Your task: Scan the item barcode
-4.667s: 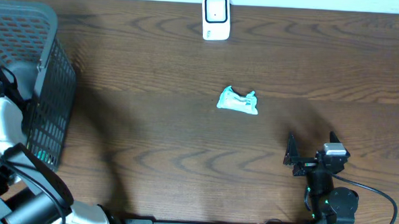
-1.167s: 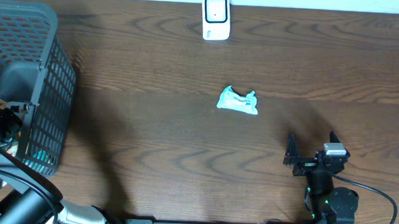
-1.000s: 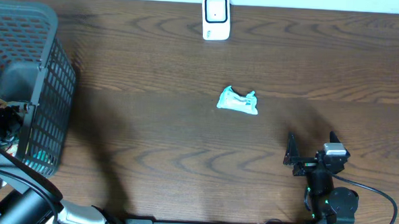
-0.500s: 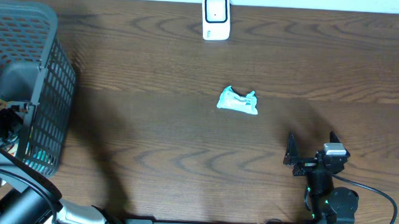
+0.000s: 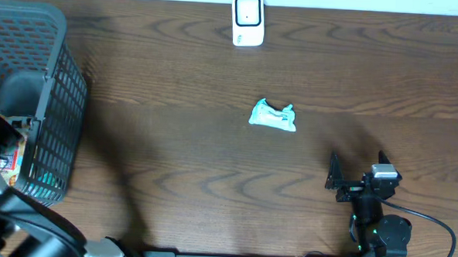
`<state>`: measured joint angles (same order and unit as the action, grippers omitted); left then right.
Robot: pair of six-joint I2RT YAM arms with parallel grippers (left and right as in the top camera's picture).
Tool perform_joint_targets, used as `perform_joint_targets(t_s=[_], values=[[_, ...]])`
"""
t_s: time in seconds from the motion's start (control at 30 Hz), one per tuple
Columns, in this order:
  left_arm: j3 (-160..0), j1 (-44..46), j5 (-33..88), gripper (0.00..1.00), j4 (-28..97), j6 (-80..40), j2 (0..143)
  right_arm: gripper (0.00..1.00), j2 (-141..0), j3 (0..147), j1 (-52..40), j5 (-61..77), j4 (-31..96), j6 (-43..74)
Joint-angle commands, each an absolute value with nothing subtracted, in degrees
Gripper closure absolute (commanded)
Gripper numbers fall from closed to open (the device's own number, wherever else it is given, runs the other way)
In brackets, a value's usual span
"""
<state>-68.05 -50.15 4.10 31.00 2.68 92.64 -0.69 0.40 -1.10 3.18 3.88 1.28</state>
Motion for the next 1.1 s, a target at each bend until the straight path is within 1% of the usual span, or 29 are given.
perform_joint_targets(t_s=[0.0, 0.23, 0.4, 0.5, 0.6, 0.8, 0.9, 1.0, 1.07], values=[[-68.4, -50.1, 10.6, 0.31, 28.7, -1.5, 86.4, 0.01, -0.4, 0.3, -1.5, 3.2, 4.1, 2.1], [-68.6, -50.0, 25.4, 0.3, 19.0, -10.3, 75.2, 0.01, -0.4, 0.3, -1.5, 3.2, 4.1, 2.1], [-68.6, -49.4, 36.0, 0.31, 10.3, -20.5, 69.3, 0.01, -0.4, 0.3, -1.5, 3.2, 4.1, 2.1], [-68.6, -46.5, 39.8, 0.3, 5.7, -27.7, 67.5, 0.01, -0.4, 0.3, -1.5, 3.2, 4.1, 2.1], [-68.6, -40.8, 42.4, 0.3, 2.7, -32.4, 67.3, 0.01, -0.4, 0.3, -1.5, 3.2, 4.1, 2.1], [-68.6, -25.0, 42.5, 0.3, 2.5, -31.7, 68.0, 0.01, -0.4, 0.3, -1.5, 3.2, 4.1, 2.1], [-68.6, -18.4, 38.3, 0.3, 2.9, -28.8, 68.6, 0.01, -0.4, 0.3, -1.5, 3.2, 4.1, 2.1], [-68.6, -14.7, 33.2, 0.31, 3.0, -25.3, 68.9, 0.01, -0.4, 0.3, -1.5, 3.2, 4.1, 2.1], [-68.6, -13.0, 30.7, 0.3, 2.9, -25.1, 68.9, 0.01, -0.4, 0.3, -1.5, 3.2, 4.1, 2.1]])
